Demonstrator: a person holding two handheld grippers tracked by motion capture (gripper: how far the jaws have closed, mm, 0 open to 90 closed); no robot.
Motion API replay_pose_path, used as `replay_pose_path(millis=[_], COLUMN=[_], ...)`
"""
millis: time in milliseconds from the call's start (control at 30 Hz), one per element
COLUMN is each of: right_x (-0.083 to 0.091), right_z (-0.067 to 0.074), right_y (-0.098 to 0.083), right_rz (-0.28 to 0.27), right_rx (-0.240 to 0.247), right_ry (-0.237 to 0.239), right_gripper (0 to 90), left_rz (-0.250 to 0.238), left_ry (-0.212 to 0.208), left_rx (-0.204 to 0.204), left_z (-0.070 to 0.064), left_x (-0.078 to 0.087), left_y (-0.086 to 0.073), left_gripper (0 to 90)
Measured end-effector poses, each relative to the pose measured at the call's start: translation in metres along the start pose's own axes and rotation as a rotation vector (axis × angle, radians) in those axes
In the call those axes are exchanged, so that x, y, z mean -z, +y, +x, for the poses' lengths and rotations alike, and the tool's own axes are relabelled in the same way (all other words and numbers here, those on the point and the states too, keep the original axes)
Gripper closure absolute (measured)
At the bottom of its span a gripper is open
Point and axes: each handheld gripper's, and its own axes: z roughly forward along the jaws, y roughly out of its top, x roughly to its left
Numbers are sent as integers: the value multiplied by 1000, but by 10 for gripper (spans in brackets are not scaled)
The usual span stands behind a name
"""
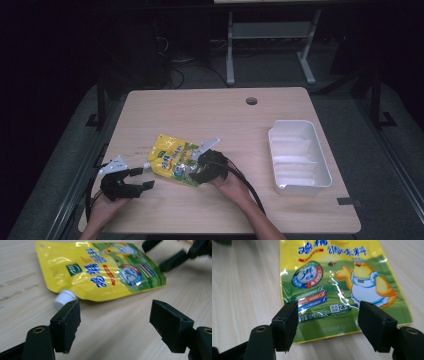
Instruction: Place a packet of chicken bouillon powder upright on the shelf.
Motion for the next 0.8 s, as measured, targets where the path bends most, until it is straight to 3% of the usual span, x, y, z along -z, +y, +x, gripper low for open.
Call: replay_pose_path(millis=[67,300,567,700,800], right_x=[-5,-6,-6,-6,-6], right_z=[1,1,3,2,3], right_y=[-2,-5,-5,-5,-5], right_rz=[19,-3,0,1,6], right_rx=[9,-6,2,0,5], right_ry=[-15,-20,-29,-24,-30], right_gripper=[318,339,341,341,341], left_rz=[0,8,47,102,96], left_ry=[16,65,63,56,46], left_rx=[16,76,170,207,252], left_z=[4,21,50,60,66], left_x=[1,-1,-18,-30,-38], left_y=[4,23,45,52,52], left_gripper=[244,261,305,325,353])
